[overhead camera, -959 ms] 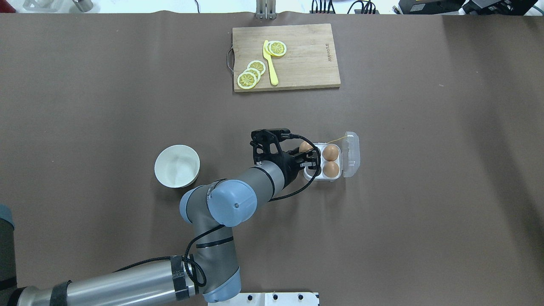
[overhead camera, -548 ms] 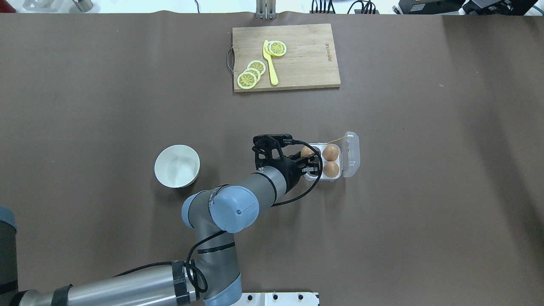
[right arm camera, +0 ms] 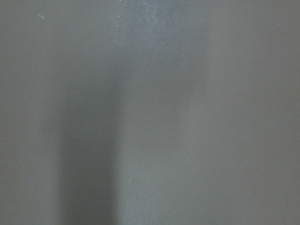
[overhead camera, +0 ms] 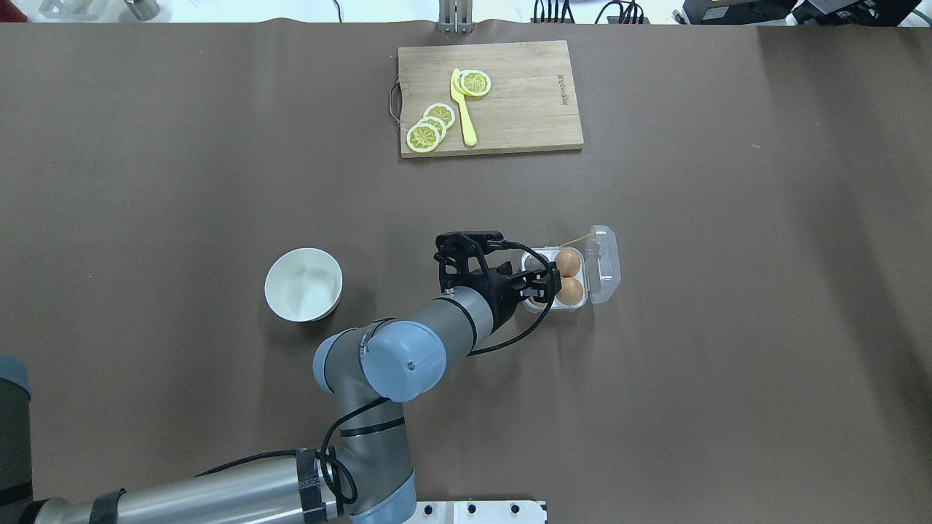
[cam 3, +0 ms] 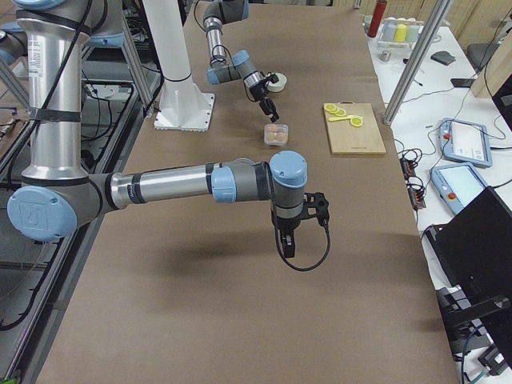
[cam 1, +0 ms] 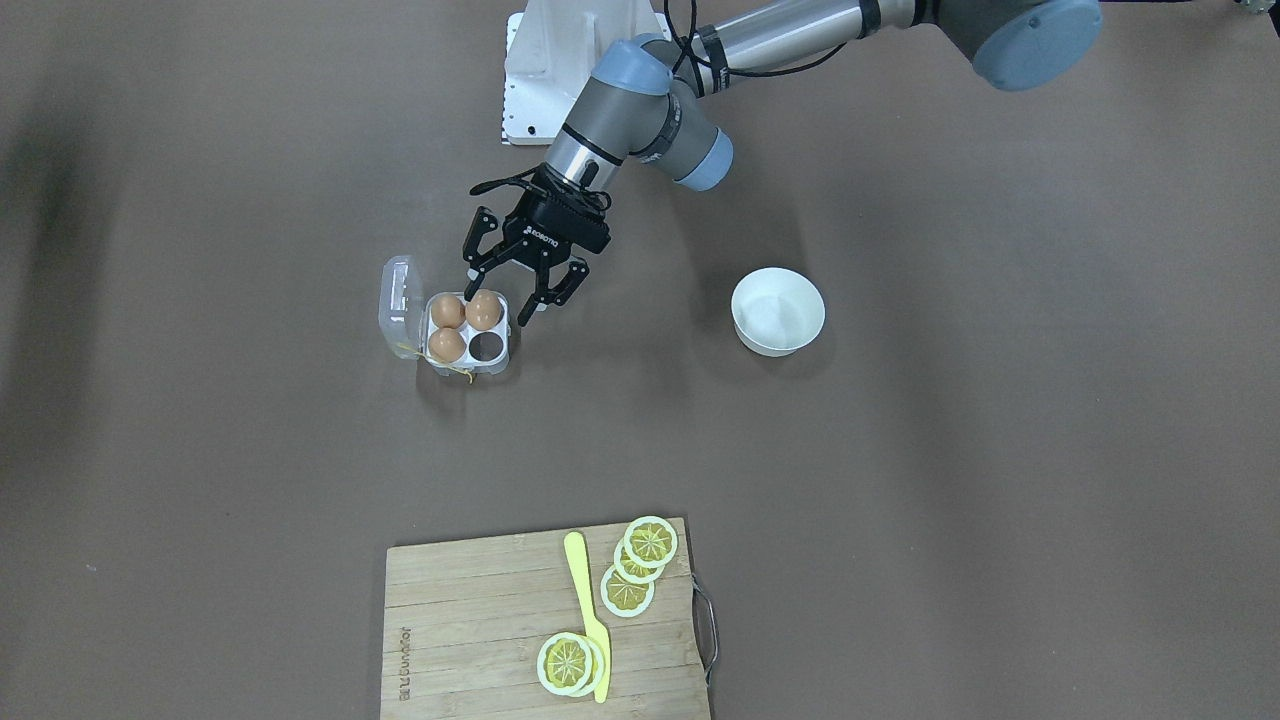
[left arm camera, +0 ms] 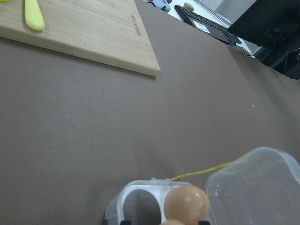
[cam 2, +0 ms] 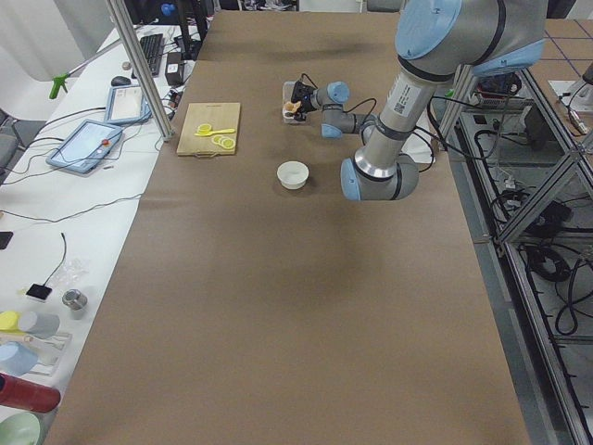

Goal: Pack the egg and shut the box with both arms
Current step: 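Lower the egg into an empty carton cup and open the left gripper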

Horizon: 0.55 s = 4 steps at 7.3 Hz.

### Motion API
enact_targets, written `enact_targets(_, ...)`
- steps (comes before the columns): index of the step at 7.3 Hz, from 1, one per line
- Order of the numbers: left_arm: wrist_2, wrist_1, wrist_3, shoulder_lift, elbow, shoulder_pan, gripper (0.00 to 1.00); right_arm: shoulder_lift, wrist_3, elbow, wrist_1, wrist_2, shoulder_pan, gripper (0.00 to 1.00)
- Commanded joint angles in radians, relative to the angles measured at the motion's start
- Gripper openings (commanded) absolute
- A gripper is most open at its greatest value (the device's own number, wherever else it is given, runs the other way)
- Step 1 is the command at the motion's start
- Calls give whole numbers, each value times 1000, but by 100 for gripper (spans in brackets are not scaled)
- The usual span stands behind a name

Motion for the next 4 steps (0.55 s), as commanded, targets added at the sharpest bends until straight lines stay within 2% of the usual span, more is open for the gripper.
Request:
enact_targets(1,18,-3,2,1,-6,0,94,0,0,1,0,0,0,100)
enact_targets(2,4,-4,10,7,-20,-9,94,2,0,1,0,0,2,100)
enact_targets(3,-34,3,33,38,-85,-25,94,2,0,0,0,0,2,100)
enact_targets(4,-139,40,41,82,-161,-70,94,0,0,0,0,0,2,100)
